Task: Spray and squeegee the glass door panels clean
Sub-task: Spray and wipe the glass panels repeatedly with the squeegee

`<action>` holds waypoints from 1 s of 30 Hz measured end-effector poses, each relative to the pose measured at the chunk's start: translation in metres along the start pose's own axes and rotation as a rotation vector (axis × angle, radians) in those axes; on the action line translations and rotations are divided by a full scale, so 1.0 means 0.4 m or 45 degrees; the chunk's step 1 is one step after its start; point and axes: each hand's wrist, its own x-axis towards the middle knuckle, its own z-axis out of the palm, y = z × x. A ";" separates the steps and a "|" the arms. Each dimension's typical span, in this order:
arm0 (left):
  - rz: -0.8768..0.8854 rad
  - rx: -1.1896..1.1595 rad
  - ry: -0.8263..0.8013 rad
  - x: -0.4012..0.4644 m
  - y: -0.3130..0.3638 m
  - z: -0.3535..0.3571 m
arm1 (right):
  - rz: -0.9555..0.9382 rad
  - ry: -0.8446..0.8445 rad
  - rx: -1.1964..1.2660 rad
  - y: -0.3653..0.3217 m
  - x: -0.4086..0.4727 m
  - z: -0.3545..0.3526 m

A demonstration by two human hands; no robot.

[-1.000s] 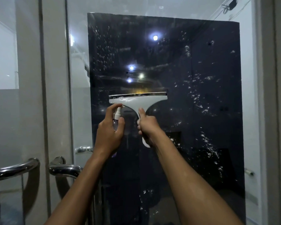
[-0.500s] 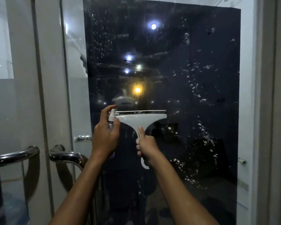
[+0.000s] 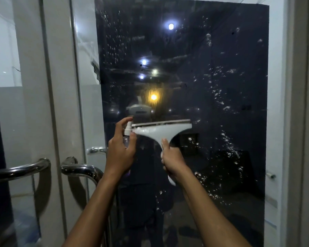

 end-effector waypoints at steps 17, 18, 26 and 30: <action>-0.067 0.064 -0.012 -0.049 0.000 0.009 | 0.039 0.062 -0.127 0.163 -0.057 0.016; -0.074 0.066 -0.020 -0.054 -0.004 0.007 | 0.071 0.063 -0.157 0.197 -0.074 0.021; -0.106 0.045 0.011 -0.060 -0.023 -0.009 | -0.029 0.074 0.007 0.031 -0.008 0.035; -0.131 0.094 0.038 -0.084 -0.032 -0.010 | 0.103 0.020 0.035 0.102 -0.053 0.059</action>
